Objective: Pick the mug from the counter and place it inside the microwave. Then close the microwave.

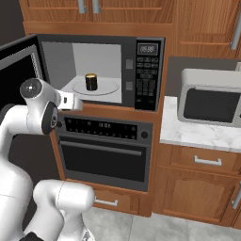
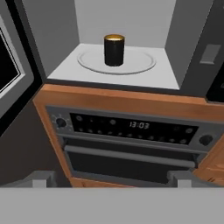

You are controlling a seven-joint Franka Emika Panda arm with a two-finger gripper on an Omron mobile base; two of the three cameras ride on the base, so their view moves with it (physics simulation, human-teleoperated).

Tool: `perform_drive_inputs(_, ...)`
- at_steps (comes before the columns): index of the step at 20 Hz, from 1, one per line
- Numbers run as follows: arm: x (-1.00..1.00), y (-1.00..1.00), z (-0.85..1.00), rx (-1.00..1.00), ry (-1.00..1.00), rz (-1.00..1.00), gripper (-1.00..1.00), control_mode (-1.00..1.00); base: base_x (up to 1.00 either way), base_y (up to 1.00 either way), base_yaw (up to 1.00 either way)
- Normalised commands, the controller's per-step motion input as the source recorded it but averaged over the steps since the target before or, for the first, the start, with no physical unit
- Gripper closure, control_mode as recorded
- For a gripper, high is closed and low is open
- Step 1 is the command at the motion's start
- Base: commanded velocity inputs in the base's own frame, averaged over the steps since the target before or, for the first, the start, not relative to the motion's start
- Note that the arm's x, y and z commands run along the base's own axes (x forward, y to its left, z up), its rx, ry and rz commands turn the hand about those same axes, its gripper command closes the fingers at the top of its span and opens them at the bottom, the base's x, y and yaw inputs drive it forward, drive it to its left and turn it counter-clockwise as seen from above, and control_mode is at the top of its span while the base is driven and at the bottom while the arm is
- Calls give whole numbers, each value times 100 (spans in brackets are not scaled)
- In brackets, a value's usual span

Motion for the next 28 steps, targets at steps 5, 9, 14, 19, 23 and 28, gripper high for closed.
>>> perform_drive_inputs(5,-58,0,41,0,-1,1,-100,-100,0,0,0)
perform_drive_inputs(9,-56,1,48,0,6,4,-100,-100,0,0,0)
perform_drive_inputs(14,-50,0,23,0,12,3,-100,-100,0,0,0)
perform_drive_inputs(19,-69,0,0,0,1,0,-100,-100,0,0,0)
perform_drive_inputs(23,-61,1,0,0,-6,1,-100,-100,0,0,0)
perform_drive_inputs(28,-50,5,0,0,-17,0,-100,-100,0,0,0)
